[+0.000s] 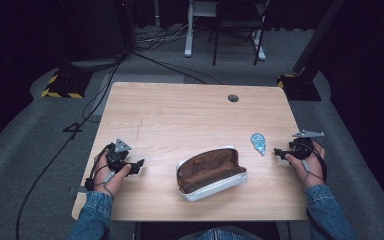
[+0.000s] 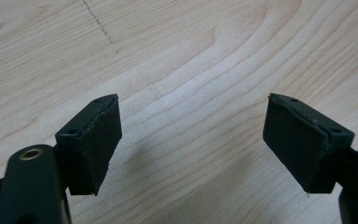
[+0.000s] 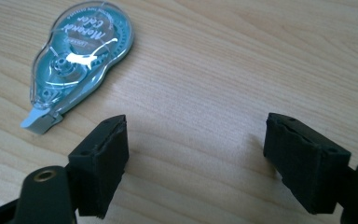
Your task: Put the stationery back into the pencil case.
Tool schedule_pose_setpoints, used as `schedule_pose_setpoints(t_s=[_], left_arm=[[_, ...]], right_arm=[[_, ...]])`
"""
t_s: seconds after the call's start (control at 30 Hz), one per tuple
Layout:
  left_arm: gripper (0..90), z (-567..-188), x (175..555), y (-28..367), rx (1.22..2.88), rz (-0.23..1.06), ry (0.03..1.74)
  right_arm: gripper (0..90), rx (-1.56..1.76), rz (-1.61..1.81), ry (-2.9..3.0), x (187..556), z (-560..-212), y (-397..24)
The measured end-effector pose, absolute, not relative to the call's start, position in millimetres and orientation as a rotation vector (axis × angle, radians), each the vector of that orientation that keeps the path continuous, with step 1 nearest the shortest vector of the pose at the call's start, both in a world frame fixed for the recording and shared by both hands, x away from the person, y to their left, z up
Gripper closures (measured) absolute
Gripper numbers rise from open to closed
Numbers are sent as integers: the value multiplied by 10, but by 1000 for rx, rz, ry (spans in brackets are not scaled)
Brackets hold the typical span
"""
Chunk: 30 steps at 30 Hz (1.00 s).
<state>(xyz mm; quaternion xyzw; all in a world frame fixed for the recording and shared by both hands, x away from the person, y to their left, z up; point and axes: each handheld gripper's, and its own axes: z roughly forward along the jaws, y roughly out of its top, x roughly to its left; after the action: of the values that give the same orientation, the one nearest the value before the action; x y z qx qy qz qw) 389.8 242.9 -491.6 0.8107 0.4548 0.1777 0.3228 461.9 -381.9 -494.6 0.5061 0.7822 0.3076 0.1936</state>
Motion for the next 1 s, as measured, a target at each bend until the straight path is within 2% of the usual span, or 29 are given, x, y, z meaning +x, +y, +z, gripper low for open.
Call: schedule_pose_setpoints(t_s=[0.03, 0.4, 0.7, 1.0], left_arm=[[195, -4952, 3915, 2440, 2131, 463, 1196], [165, -5026, 3953, 2447, 2119, 443, 1207], [147, -5047, 3949, 2448, 2107, 455, 1197], [146, -5049, 3949, 2447, 2104, 457, 1198]], right_arm=[[267, 1428, 848, 2206, 4612, -4925, -3818], [329, 1488, 764, 2278, 4553, -4781, -3776], [423, 1558, 771, 2286, 4480, -4585, -3714], [424, 1512, 818, 2282, 4482, -4458, -3529]])
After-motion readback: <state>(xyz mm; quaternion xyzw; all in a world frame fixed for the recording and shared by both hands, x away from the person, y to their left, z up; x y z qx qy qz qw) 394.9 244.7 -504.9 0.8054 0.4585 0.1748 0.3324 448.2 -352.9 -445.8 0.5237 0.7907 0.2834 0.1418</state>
